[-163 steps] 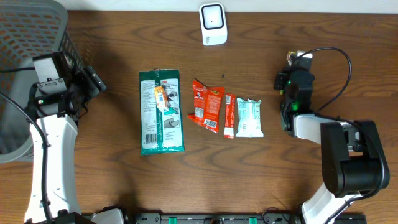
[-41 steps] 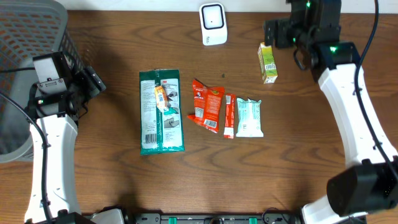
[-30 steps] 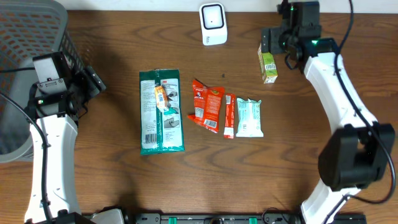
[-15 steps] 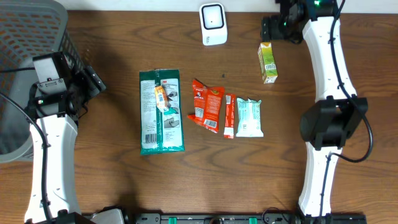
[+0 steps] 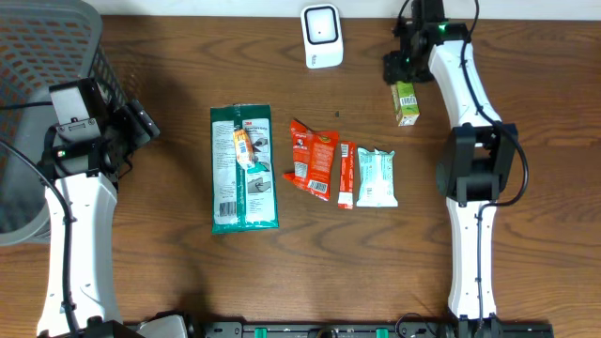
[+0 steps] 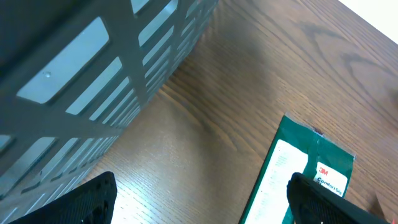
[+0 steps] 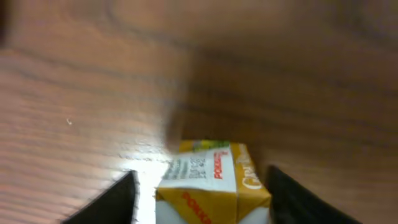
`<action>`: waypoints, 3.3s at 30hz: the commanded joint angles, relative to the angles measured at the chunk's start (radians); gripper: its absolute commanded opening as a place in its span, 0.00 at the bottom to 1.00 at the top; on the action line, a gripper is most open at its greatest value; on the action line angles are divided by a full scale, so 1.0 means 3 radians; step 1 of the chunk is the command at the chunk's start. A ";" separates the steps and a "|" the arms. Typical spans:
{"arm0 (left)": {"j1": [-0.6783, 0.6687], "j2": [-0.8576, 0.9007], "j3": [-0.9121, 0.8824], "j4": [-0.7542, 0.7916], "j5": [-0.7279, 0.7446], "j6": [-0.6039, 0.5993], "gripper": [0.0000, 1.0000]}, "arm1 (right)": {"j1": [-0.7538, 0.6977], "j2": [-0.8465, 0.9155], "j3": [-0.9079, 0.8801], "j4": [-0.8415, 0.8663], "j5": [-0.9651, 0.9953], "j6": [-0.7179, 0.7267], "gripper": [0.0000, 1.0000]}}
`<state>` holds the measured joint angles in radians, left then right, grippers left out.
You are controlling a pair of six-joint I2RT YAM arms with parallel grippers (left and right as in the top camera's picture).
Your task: Scan the item barcode
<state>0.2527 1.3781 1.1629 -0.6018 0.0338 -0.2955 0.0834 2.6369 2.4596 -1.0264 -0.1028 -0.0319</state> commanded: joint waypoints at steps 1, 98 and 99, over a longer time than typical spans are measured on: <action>0.0029 -0.0055 0.0046 0.0003 -0.0079 -0.0020 0.88 | -0.0013 -0.0104 0.0045 -0.0028 -0.0024 -0.0011 0.41; 0.0029 -0.0055 0.0046 0.0003 -0.0079 -0.0020 0.88 | 0.0043 -0.3947 -0.5236 0.1512 -0.0011 0.1054 0.40; 0.0029 -0.0055 0.0046 0.0004 -0.0079 -0.0020 0.88 | 0.0043 -0.3948 -0.5235 0.1489 -0.0013 0.1054 0.41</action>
<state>0.2527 1.3781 1.1629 -0.6018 0.0265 -0.2958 0.0937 1.4437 0.8974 -0.5701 -0.1085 0.2642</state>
